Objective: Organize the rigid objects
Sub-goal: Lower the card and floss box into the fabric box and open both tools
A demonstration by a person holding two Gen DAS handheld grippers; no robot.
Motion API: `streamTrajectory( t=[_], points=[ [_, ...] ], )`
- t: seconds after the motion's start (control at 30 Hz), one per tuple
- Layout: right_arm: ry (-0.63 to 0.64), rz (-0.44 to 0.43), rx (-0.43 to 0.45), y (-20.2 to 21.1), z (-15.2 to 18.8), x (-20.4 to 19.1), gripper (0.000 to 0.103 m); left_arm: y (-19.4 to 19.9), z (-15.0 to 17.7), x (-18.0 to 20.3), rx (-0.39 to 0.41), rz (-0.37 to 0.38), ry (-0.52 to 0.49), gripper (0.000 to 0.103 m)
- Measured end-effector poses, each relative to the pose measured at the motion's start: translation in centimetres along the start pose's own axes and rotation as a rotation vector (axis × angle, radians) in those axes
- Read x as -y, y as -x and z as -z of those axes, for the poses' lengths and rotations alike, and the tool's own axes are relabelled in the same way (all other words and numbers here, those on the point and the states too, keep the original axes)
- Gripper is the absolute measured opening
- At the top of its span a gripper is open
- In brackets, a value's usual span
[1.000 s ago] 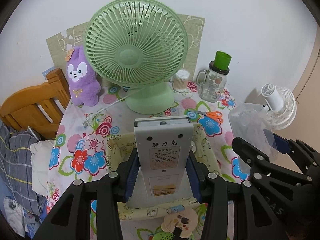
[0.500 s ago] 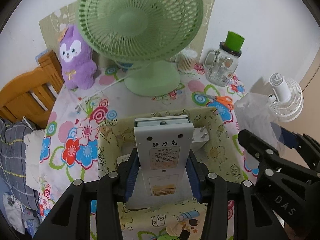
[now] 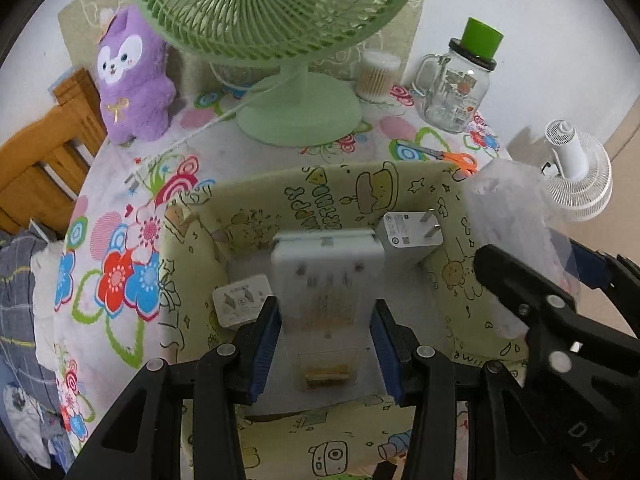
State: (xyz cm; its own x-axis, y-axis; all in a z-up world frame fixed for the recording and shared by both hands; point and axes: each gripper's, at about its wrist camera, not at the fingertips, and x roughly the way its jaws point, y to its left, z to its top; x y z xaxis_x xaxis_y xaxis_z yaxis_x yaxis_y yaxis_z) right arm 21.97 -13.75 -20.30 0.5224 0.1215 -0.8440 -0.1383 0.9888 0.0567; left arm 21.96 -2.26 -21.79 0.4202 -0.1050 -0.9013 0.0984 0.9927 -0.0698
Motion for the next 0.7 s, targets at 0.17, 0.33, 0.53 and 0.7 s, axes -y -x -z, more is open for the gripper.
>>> streamTrajectory(
  t=[0.17,0.33,0.53,0.7],
  points=[
    [0.0,-0.001,-0.017,-0.7,0.2,-0.5,0.063,0.3,0.2,-0.1,0.015,-0.032,-0.035,0.068],
    [0.007,-0.017,-0.021,-0.8,0.3,-1.2,0.063,0.4,0.5,-1.0,-0.012,-0.039,-0.022,0.071],
    [0.003,-0.02,-0.032,-0.8,0.7,-1.8,0.063,0.9,1.0,-1.1,-0.015,-0.051,-0.044,0.082],
    [-0.008,-0.037,-0.042,-0.5,0.8,-1.9,0.064,1.3,1.4,-1.4,-0.032,-0.03,-0.035,0.085]
  ],
)
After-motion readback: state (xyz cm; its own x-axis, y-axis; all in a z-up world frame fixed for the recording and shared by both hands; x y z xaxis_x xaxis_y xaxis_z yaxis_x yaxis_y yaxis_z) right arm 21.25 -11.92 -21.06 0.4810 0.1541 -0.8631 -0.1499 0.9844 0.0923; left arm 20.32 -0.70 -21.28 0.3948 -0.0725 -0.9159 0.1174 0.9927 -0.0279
